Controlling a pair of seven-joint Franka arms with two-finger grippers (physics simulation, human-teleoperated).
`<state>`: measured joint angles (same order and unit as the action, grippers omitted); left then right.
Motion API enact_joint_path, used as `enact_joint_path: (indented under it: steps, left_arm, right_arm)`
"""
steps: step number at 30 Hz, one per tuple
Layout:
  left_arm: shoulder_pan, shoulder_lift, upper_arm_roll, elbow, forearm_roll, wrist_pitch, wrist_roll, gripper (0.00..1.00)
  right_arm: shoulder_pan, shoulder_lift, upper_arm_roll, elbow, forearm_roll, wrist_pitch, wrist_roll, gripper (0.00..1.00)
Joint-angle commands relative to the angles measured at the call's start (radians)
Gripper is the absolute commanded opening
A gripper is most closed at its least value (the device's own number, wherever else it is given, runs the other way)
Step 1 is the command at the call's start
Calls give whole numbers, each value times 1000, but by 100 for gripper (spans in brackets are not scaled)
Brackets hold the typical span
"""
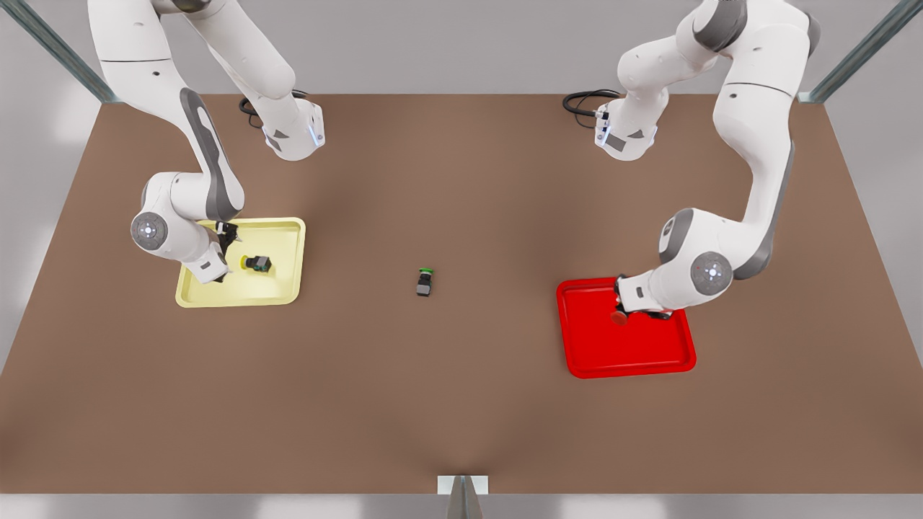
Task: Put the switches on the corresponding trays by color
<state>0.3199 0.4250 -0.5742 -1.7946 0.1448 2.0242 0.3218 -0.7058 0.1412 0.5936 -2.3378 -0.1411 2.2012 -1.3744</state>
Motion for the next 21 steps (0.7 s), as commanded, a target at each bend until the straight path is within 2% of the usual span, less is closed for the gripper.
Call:
enact_joint_path:
  steps: [1,5,6,7,8,10,11,14,15,17,19,21]
  left_arm:
    - [-2,6,5,9,154,1,-6,44]
    - [-111,55,106,63,153,5,-7,46]
    - [-113,55,106,72,153,5,-12,91]
    - [-114,54,106,72,154,4,-17,100]
    - [-114,54,106,73,154,4,-17,100]
    - [-116,49,105,73,156,1,-38,100]
    - [-114,37,100,81,159,-8,-82,100]
    - [-116,-54,85,98,156,-122,-130,100]
    - [-114,-98,74,103,154,-163,-138,100]
    - [-111,-164,65,118,145,-225,-193,100]
    - [-130,-278,88,133,116,-337,-282,100]
    - [-322,-368,337,139,35,-420,-305,100]
  right_arm:
    - [0,1,0,0,0,0,0,100]
    - [0,8,0,3,0,0,0,100]
    - [0,8,0,3,0,-2,0,100]
    - [0,8,0,5,0,-2,0,100]
    - [2,8,0,8,0,-8,2,100]
    - [22,9,26,138,12,-118,76,100]
    - [52,69,63,348,12,-354,268,100]
    - [152,74,74,708,8,-682,912,100]
    - [255,26,52,756,-1,-702,1152,100]
    - [586,-9,-264,844,5,-719,1203,100]
    - [592,-75,-267,850,9,-727,1289,100]
    - [588,-84,-264,848,9,-733,1293,100]
